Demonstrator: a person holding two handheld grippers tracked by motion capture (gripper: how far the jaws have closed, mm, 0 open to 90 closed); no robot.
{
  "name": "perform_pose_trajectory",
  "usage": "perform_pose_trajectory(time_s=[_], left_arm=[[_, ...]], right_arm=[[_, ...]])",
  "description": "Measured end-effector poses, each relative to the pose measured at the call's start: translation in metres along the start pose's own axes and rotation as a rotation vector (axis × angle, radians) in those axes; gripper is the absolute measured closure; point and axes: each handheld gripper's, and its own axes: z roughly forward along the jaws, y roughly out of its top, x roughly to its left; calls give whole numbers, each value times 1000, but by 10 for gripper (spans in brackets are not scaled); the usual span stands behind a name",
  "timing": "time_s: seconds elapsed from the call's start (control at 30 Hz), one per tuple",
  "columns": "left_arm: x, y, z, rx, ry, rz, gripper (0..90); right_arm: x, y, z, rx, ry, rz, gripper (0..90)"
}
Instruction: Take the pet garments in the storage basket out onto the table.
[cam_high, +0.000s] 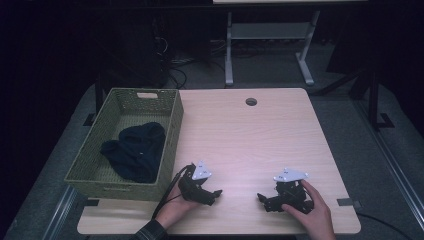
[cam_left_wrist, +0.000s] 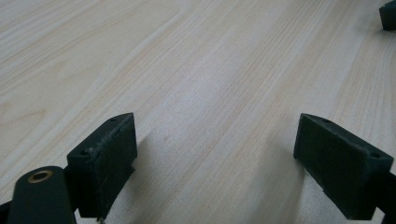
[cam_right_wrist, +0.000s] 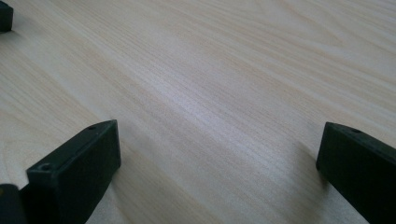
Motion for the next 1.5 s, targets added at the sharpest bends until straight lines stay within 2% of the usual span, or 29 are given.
perform_pose_trajectory(time_s=[0.33,0.77,0.87,1.2,1.5], left_arm=[[-1,1,1,1,6,-8,127],[-2,9,0,46,-5,-5,131],[-2,12,-2,32,-8,-11,134],[-3,18,-4,45,-29,-18,139],[-1,25,-9,34,-42,-26,139]], right_arm=[[0,0,0,1,0,0,0],[0,0,0,1,1,0,0],[0,0,0,1,0,1,0],[0,0,0,1,2,0,0],[0,0,0,1,2,0,0]])
